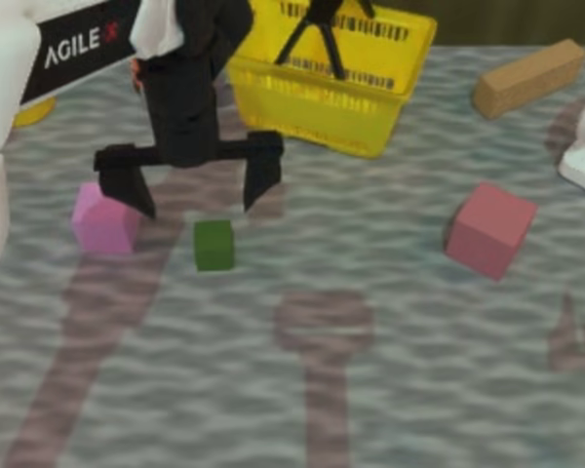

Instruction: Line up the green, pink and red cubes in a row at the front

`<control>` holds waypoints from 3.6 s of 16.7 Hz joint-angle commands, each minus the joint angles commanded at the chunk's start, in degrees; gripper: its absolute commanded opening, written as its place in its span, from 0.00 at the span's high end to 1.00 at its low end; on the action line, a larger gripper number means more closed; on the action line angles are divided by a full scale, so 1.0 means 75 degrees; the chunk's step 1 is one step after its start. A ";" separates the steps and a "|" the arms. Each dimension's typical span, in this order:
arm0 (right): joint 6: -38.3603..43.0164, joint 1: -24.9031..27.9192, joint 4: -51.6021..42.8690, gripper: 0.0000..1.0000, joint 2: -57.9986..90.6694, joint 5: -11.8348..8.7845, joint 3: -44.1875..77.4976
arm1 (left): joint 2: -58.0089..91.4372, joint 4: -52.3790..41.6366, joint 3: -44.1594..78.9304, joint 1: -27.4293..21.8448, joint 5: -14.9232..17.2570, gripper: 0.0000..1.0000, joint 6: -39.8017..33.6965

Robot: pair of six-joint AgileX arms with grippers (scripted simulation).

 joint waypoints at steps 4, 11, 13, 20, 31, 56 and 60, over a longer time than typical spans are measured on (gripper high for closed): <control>0.0000 0.0000 0.0000 0.00 0.0000 0.0000 0.0000 | 0.0365 0.1072 -0.0663 -0.0011 0.0003 0.00 0.0005; 0.0000 0.0000 0.0000 0.00 0.0000 0.0000 0.0000 | 0.0761 0.2095 -0.1323 -0.0022 0.0007 0.00 -0.0001; 0.0000 0.0000 0.0000 0.00 0.0000 0.0000 0.0000 | 0.0761 0.2095 -0.1323 -0.0022 0.0007 0.08 -0.0001; 0.0000 0.0000 0.0000 0.00 0.0000 0.0000 0.0000 | 0.0761 0.2095 -0.1323 -0.0022 0.0007 0.60 -0.0001; 0.0000 0.0000 0.0000 0.00 0.0000 0.0000 0.0000 | 0.0761 0.2095 -0.1323 -0.0022 0.0007 1.00 -0.0001; 0.0000 0.0000 0.0000 0.00 0.0000 0.0000 0.0000 | 0.0232 -0.0379 0.0643 -0.2482 -0.0149 1.00 -0.2187; 0.0000 0.0000 0.0000 0.00 0.0000 0.0000 0.0000 | 0.0289 -0.0671 0.1010 -0.4009 -0.0172 1.00 -0.3492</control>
